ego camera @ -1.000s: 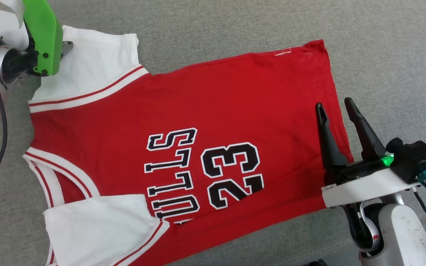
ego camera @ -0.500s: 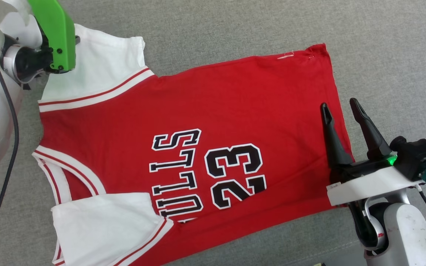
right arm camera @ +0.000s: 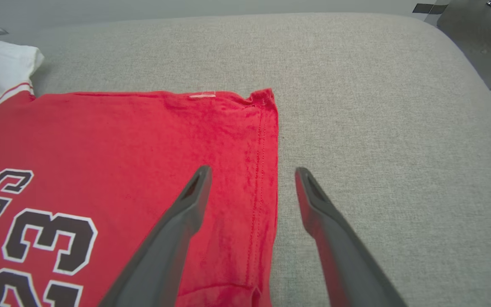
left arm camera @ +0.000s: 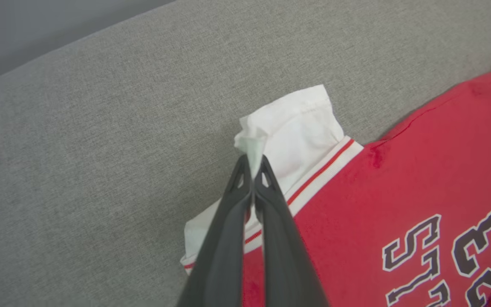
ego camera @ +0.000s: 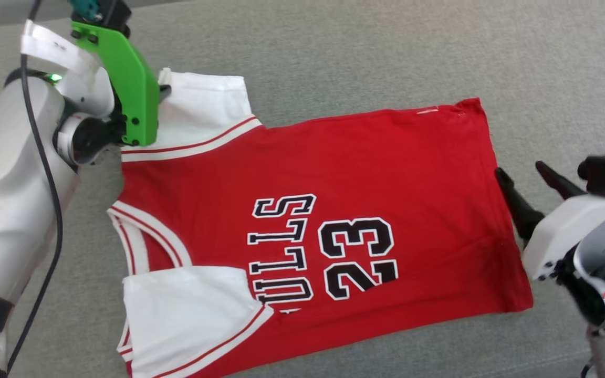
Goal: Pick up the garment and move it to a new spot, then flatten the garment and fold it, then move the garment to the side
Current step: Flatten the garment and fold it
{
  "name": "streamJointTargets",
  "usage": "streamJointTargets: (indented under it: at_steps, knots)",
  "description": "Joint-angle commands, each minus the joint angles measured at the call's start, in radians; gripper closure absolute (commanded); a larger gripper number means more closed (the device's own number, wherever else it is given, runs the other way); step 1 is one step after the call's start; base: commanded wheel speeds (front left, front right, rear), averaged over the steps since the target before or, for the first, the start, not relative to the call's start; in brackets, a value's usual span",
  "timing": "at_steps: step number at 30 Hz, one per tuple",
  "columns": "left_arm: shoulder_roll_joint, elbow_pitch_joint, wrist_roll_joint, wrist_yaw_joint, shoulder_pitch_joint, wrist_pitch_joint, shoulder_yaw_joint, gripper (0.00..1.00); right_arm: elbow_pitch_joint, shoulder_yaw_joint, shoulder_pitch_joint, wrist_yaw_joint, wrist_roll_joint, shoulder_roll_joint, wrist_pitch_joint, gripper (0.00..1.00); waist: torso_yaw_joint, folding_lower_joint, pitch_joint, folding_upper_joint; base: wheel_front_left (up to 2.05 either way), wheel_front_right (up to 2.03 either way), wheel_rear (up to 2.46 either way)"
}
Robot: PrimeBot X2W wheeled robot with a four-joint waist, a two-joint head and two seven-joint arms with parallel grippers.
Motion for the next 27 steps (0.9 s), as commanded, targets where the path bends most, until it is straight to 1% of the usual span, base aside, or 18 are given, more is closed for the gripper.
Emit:
streamJointTargets:
  at_steps: [1, 4, 8, 9, 11, 13, 18, 21, 27]
  knots:
    - [0.007, -0.027, -0.004, 0.006, 0.027, -0.009, 0.001, 1.0, -0.006, -0.007, -0.039, -0.001, 0.015, -0.015, 0.058, 0.0, 0.046, 0.0, -0.03, 0.0, 0.0, 0.0, 0.0]
    - [0.017, -0.103, -0.002, 0.021, 0.055, -0.015, -0.003, 1.0, 0.009, -0.022, -0.098, -0.001, 0.033, -0.051, 0.21, 0.0, 0.071, 0.0, -0.027, 0.0, 0.0, 0.0, 0.0]
    - [0.039, -0.209, 0.004, 0.04, 0.08, -0.022, -0.004, 1.0, 0.059, -0.03, -0.19, -0.001, 0.069, -0.087, 0.363, 0.0, 0.101, 0.0, -0.007, 0.0, 0.0, 0.0, 0.0]
    - [0.044, -0.232, 0.006, 0.044, 0.084, -0.022, -0.004, 1.0, 0.073, -0.031, -0.212, -0.001, 0.078, -0.095, 0.388, 0.0, 0.108, 0.0, -0.001, 0.0, 0.0, 0.0, 0.0]
    - [0.054, -0.289, 0.01, 0.055, 0.09, -0.019, -0.004, 1.0, 0.115, -0.016, -0.266, -0.001, 0.085, -0.136, 0.438, 0.0, 0.127, 0.0, 0.018, 0.0, 0.0, 0.0, 0.0]
    - [0.062, -0.336, 0.014, 0.062, 0.093, -0.019, -0.004, 1.0, 0.163, 0.0, -0.312, -0.001, 0.1, -0.16, 0.476, 0.0, 0.14, 0.0, 0.032, 0.0, 0.0, 0.0, 0.0]
    - [0.075, -0.411, 0.022, 0.073, 0.097, -0.019, -0.006, 1.0, 0.28, 0.066, -0.418, -0.001, 0.107, -0.214, 0.507, 0.0, 0.168, 0.0, 0.061, 0.0, 0.0, 0.0, 0.0]
    - [0.081, -0.437, 0.029, 0.074, 0.099, -0.027, -0.006, 1.0, 0.353, 0.093, -0.471, -0.001, 0.115, -0.224, 0.507, 0.0, 0.181, 0.0, 0.075, 0.0, 0.0, 0.0, 0.0]
    - [0.088, -0.479, 0.035, 0.074, 0.108, -0.041, -0.008, 1.0, 0.448, 0.141, -0.531, -0.001, 0.118, -0.236, 0.493, 0.0, 0.2, 0.0, 0.098, 0.0, 0.0, 0.0, 0.0]
